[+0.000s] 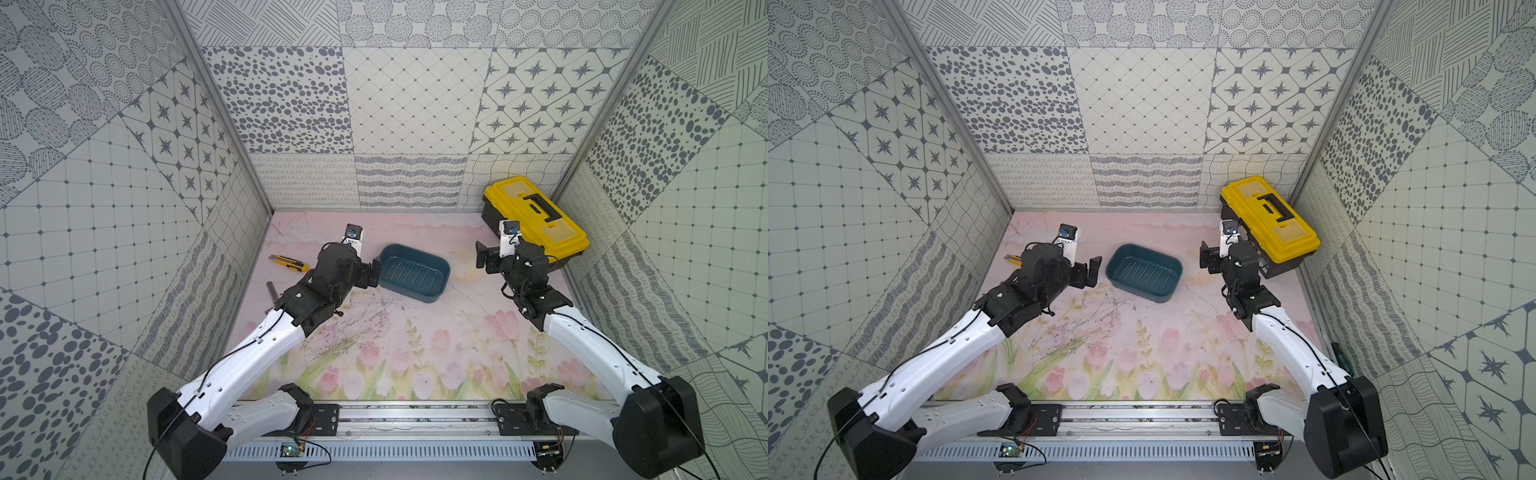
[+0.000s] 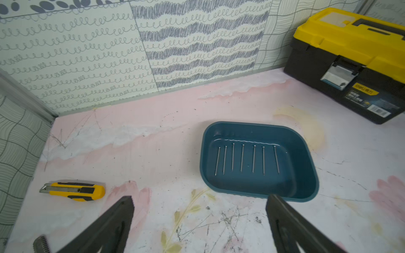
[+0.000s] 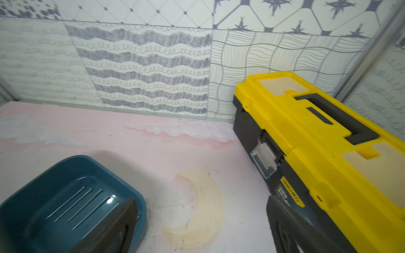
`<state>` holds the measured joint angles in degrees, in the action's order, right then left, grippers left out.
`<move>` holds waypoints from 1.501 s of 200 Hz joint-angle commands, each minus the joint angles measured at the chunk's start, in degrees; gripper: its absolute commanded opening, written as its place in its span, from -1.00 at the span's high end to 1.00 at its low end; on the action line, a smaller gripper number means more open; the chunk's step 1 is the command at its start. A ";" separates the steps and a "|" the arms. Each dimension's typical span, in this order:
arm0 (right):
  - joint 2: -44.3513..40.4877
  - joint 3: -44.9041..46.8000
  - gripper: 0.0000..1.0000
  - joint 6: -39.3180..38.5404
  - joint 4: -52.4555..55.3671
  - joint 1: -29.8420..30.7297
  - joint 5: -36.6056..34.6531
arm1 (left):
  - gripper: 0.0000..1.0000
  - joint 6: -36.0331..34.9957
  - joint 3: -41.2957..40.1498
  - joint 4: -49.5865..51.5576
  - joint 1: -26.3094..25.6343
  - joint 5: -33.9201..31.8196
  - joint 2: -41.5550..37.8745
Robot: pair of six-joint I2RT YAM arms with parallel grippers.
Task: Put the nails on the desktop into the storage box
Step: Reset both arms
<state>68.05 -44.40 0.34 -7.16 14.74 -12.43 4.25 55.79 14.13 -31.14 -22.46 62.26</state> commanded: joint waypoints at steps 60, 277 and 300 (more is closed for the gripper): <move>7.98 11.22 -0.94 -2.36 -16.72 -5.89 -1.61 | -0.99 0.99 -25.71 -36.23 18.87 2.83 10.41; 20.89 20.89 -0.95 0.62 -40.65 -11.83 10.25 | -0.99 -0.29 -32.30 -62.37 28.69 17.96 27.80; 20.89 20.94 -0.95 0.62 -40.67 -11.84 10.24 | -0.99 -0.38 -32.32 -62.31 28.75 17.91 27.82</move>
<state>89.23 -22.81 0.56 -44.86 3.11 -2.63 3.90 23.18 -44.91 -2.96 -6.61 89.84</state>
